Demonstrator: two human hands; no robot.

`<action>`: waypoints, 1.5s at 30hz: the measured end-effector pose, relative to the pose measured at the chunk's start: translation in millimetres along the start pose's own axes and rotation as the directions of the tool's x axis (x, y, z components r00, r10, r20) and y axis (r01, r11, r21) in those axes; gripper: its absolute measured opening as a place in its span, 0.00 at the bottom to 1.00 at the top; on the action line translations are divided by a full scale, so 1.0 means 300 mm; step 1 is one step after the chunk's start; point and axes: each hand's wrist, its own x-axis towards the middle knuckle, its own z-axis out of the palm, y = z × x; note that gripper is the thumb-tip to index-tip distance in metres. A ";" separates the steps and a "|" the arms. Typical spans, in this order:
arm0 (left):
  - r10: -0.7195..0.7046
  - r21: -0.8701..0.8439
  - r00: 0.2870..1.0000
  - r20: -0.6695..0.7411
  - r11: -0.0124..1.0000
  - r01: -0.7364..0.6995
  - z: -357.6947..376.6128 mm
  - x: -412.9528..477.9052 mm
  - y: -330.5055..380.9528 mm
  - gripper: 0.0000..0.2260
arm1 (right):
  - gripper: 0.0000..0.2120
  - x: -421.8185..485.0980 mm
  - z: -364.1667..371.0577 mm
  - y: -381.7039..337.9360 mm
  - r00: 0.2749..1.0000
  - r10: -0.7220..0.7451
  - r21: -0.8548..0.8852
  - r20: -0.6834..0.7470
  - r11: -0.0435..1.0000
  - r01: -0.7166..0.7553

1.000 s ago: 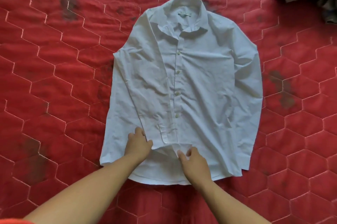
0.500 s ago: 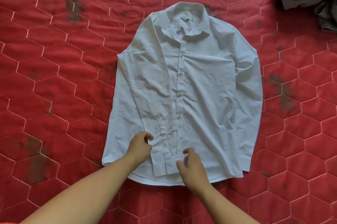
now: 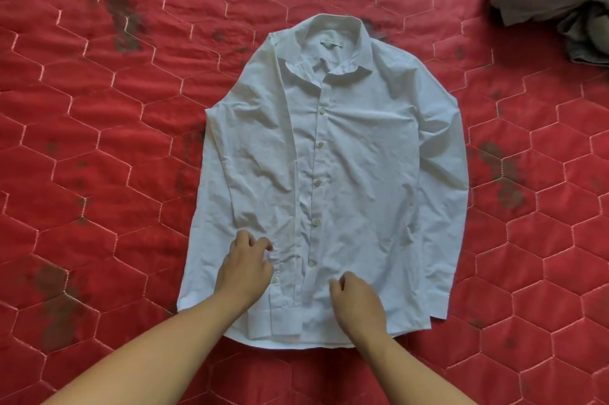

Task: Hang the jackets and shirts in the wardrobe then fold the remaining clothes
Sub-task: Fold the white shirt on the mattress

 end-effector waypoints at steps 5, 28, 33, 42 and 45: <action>0.242 0.029 0.965 0.097 0.969 -0.246 0.054 0.092 0.244 0.17 | 0.20 0.154 -0.248 0.210 0.887 0.143 0.045 -0.440 0.989 -0.138; 0.248 -0.639 0.592 0.767 0.384 0.667 0.063 0.170 0.763 0.34 | 0.17 0.058 -0.450 0.152 0.936 -0.321 0.230 -0.144 0.909 0.347; 0.166 -0.741 0.742 0.650 0.355 0.570 0.051 0.158 0.736 0.07 | 0.11 0.060 -0.435 0.127 0.951 -0.197 0.474 -0.238 0.831 0.291; 0.091 -0.723 0.756 0.648 0.386 0.573 -0.038 0.171 0.553 0.13 | 0.23 0.065 -0.249 0.150 0.944 0.114 0.787 0.311 0.526 -0.323; 0.093 -0.721 0.768 0.634 0.430 0.543 -0.050 0.186 0.520 0.12 | 0.10 0.035 -0.169 0.160 0.950 -0.128 0.177 0.285 0.981 0.079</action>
